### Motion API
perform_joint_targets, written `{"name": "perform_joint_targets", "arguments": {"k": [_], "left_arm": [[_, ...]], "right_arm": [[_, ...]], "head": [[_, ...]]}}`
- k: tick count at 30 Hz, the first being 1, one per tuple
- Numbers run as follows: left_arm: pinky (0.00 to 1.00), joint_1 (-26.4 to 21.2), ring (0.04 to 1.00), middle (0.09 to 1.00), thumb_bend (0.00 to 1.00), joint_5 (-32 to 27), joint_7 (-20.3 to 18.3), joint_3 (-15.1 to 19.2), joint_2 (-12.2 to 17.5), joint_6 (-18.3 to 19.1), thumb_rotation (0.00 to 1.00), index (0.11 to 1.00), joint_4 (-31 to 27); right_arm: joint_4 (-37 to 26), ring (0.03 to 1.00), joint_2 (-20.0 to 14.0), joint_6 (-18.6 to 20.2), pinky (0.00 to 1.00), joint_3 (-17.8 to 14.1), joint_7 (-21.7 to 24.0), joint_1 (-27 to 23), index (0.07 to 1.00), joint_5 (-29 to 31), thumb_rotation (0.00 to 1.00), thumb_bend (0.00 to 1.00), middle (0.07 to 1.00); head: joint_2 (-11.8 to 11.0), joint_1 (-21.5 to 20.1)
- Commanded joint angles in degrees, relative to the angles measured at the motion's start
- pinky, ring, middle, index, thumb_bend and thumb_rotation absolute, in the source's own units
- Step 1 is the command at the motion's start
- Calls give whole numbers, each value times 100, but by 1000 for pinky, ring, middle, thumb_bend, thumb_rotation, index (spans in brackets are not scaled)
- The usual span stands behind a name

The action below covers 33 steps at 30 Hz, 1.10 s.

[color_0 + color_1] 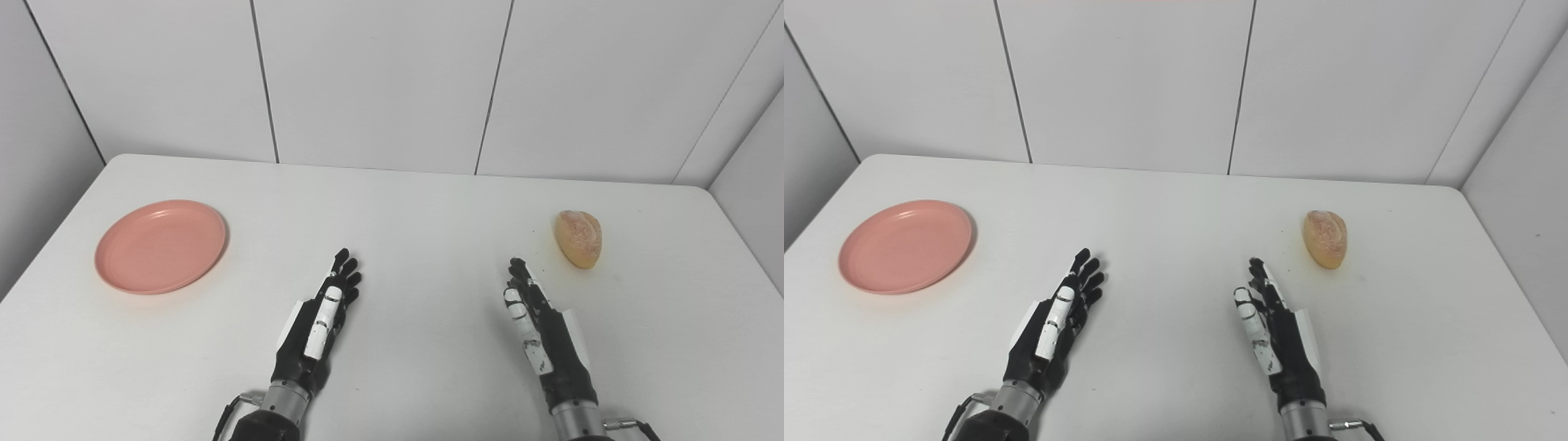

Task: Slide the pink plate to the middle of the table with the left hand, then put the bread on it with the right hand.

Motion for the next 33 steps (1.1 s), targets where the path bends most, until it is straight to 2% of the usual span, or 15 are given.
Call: {"name": "perform_joint_targets", "arguments": {"k": [1,28,33], "left_arm": [[1000,-21,986,1000,389,46,14,-50,-76,-87,1000,993,-10],[1000,9,985,1000,376,76,23,-68,-97,-108,1000,993,-13],[1000,7,986,1000,383,98,23,-88,-106,-155,1000,992,50]], "right_arm": [[-196,926,6,-244,860,7,-60,-39,927,-31,1000,331,935],[-131,928,-19,-353,864,18,-48,-5,931,6,1000,343,938],[-124,929,-38,-354,865,0,-50,11,932,8,1000,339,938]], "head": [[6,5],[-122,16],[-188,135]]}}
